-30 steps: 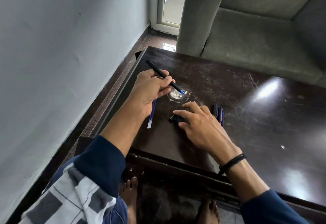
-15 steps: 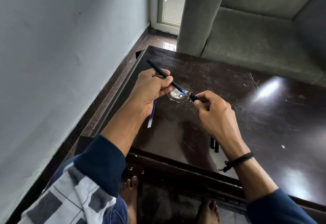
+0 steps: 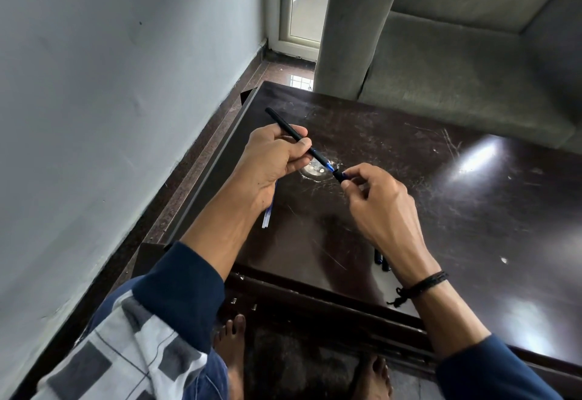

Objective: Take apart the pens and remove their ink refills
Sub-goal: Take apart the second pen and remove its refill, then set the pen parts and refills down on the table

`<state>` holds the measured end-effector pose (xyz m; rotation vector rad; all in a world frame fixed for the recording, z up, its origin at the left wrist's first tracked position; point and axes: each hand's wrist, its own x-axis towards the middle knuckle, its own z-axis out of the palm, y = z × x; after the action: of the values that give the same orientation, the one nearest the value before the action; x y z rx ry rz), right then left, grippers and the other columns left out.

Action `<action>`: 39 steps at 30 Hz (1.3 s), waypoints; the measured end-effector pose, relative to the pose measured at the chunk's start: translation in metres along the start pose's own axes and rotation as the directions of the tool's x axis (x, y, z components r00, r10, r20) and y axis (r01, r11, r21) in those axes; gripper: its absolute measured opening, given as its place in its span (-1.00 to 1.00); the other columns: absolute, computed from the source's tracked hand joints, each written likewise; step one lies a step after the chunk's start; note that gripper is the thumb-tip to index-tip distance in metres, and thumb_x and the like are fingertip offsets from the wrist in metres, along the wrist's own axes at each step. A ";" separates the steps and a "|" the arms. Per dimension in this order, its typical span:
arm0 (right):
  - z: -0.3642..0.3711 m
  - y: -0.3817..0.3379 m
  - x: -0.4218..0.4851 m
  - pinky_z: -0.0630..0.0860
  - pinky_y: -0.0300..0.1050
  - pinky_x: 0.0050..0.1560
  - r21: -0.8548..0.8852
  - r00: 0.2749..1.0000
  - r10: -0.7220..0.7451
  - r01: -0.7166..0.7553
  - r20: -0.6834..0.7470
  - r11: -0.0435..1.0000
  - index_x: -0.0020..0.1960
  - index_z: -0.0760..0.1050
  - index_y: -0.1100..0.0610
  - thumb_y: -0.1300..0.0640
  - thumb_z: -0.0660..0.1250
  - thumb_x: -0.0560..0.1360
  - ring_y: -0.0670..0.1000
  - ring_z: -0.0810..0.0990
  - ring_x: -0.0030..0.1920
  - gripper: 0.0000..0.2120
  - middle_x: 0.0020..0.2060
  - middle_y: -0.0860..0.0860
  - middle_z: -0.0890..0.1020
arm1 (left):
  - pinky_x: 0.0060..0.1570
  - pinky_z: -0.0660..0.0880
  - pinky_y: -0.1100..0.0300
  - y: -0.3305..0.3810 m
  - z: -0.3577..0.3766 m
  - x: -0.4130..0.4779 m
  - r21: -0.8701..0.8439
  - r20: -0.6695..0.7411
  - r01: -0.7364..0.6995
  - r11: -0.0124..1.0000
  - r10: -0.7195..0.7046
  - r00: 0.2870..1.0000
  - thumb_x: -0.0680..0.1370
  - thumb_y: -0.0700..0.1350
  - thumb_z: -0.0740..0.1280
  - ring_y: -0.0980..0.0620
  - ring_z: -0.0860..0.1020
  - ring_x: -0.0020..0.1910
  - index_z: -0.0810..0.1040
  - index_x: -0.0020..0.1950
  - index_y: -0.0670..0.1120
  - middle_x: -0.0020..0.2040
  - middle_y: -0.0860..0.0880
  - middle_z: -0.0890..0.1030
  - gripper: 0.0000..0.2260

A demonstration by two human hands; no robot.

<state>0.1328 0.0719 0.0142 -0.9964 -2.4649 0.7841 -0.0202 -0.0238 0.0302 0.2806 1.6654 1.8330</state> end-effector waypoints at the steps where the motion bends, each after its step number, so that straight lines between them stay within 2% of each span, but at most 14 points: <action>1: 0.000 0.000 0.000 0.44 -0.09 -0.07 -0.009 1.000 0.002 -0.002 0.002 1.000 0.12 0.62 -0.06 0.07 0.35 0.60 -0.05 0.58 -0.07 -0.87 -0.04 -0.16 0.64 | -0.15 0.63 0.26 0.000 0.000 0.000 0.000 -0.003 0.000 1.000 0.000 1.000 0.56 -0.37 0.38 0.01 0.69 -0.13 0.63 0.03 -0.18 -0.05 -0.15 0.65 -0.87; 9: -0.001 0.000 0.001 0.35 -0.12 -0.10 -0.032 1.000 0.013 -0.013 0.000 0.999 0.13 0.62 -0.06 0.06 0.34 0.61 -0.05 0.54 -0.10 -0.87 -0.05 -0.16 0.61 | -0.12 0.64 0.23 0.000 0.001 0.000 -0.008 0.001 0.002 1.000 -0.002 1.000 0.55 -0.36 0.40 0.00 0.70 -0.12 0.64 0.02 -0.17 -0.06 -0.16 0.66 -0.87; 13: 0.000 -0.001 0.000 0.38 -0.16 -0.15 0.000 0.999 -0.042 0.042 -0.017 0.999 0.15 0.62 -0.03 0.07 0.35 0.61 -0.12 0.54 -0.12 -0.86 -0.05 -0.16 0.63 | 0.00 0.67 0.12 -0.002 0.006 -0.006 0.045 0.100 0.017 0.999 -0.021 0.995 0.54 -0.37 0.41 -0.04 0.71 -0.09 0.64 0.04 -0.20 -0.04 -0.20 0.70 -0.87; 15: 0.000 -0.001 -0.001 0.39 -0.26 -0.21 0.017 0.997 -0.075 0.076 -0.033 0.997 0.15 0.63 0.00 0.09 0.36 0.61 -0.14 0.54 -0.12 -0.86 -0.07 -0.18 0.60 | 0.03 0.66 0.10 -0.004 0.010 -0.008 0.083 0.136 0.011 0.997 -0.022 0.991 0.52 -0.37 0.43 -0.05 0.71 -0.06 0.64 0.04 -0.21 -0.02 -0.21 0.71 -0.87; 17: 0.000 -0.001 -0.001 0.40 -0.29 -0.20 0.027 0.994 -0.093 0.094 -0.051 0.995 0.16 0.64 0.03 0.11 0.37 0.61 -0.14 0.54 -0.12 -0.85 -0.08 -0.18 0.58 | 0.01 0.66 0.12 -0.006 0.012 -0.009 0.094 0.140 0.007 0.996 -0.020 0.990 0.51 -0.37 0.44 -0.03 0.71 -0.07 0.64 0.02 -0.21 -0.05 -0.19 0.72 -0.87; 21: -0.001 -0.001 0.000 0.45 -0.16 -0.08 0.044 0.994 -0.097 0.099 -0.057 0.994 0.15 0.67 0.03 0.08 0.42 0.58 -0.11 0.55 -0.10 -0.84 -0.08 -0.14 0.62 | -0.07 0.66 0.19 -0.008 0.012 -0.008 0.082 0.119 -0.001 0.997 -0.009 0.993 0.52 -0.37 0.44 0.01 0.71 -0.12 0.64 0.03 -0.20 -0.09 -0.15 0.73 -0.86; 25: 0.001 0.002 0.001 0.41 -0.12 -0.10 0.033 0.994 -0.081 0.084 -0.078 0.996 0.11 0.67 0.05 0.13 0.45 0.55 -0.06 0.55 -0.10 -0.86 -0.13 -0.12 0.60 | -0.17 0.62 0.29 -0.015 0.022 -0.011 0.071 0.099 -0.009 0.997 0.002 0.995 0.53 -0.38 0.41 0.08 0.67 -0.20 0.62 -0.04 -0.16 -0.17 -0.11 0.69 -0.86; 29: 0.004 0.003 0.000 0.34 -0.17 -0.16 0.067 0.994 -0.042 0.049 -0.101 0.997 0.06 0.67 0.06 0.19 0.45 0.54 -0.06 0.54 -0.14 -0.89 -0.20 -0.17 0.55 | -0.14 0.62 0.29 -0.020 0.028 -0.010 0.081 0.080 -0.045 0.996 0.038 0.996 0.53 -0.39 0.40 0.11 0.64 -0.22 0.60 -0.06 -0.15 -0.22 -0.07 0.67 -0.86; 33: 0.004 0.005 0.000 0.33 -0.37 -0.22 0.065 0.989 -0.055 0.065 -0.136 0.996 0.02 0.68 0.08 0.24 0.46 0.53 -0.07 0.53 -0.18 -0.89 -0.21 -0.16 0.56 | -0.04 0.64 0.17 -0.024 0.028 -0.010 0.116 0.079 -0.058 0.992 0.049 0.996 0.52 -0.36 0.43 0.07 0.65 -0.23 0.61 -0.05 -0.15 -0.22 -0.07 0.69 -0.87; 36: 0.006 0.007 -0.002 0.36 -0.19 -0.20 0.080 0.991 -0.039 0.049 -0.128 0.996 0.00 0.68 0.08 0.25 0.47 0.52 -0.04 0.56 -0.19 -0.89 -0.23 -0.16 0.58 | 0.03 0.63 0.07 -0.028 0.030 -0.010 0.146 0.063 -0.056 0.988 0.047 0.997 0.50 -0.34 0.45 0.03 0.64 -0.23 0.61 -0.08 -0.11 -0.21 -0.08 0.71 -0.86; 39: 0.007 0.009 -0.003 0.39 -0.14 -0.17 0.085 0.991 -0.023 0.034 -0.133 0.996 -0.01 0.68 0.06 0.23 0.48 0.52 -0.01 0.58 -0.18 -0.89 -0.23 -0.13 0.60 | 0.01 0.63 0.08 -0.030 0.031 -0.010 0.132 0.072 -0.047 0.990 0.037 0.997 0.50 -0.35 0.45 0.05 0.63 -0.25 0.61 -0.09 -0.10 -0.23 -0.05 0.70 -0.84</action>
<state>0.1359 0.0727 0.0032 -0.9484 -2.3072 0.7830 0.0136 -0.0046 0.0091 0.4347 1.7486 1.7245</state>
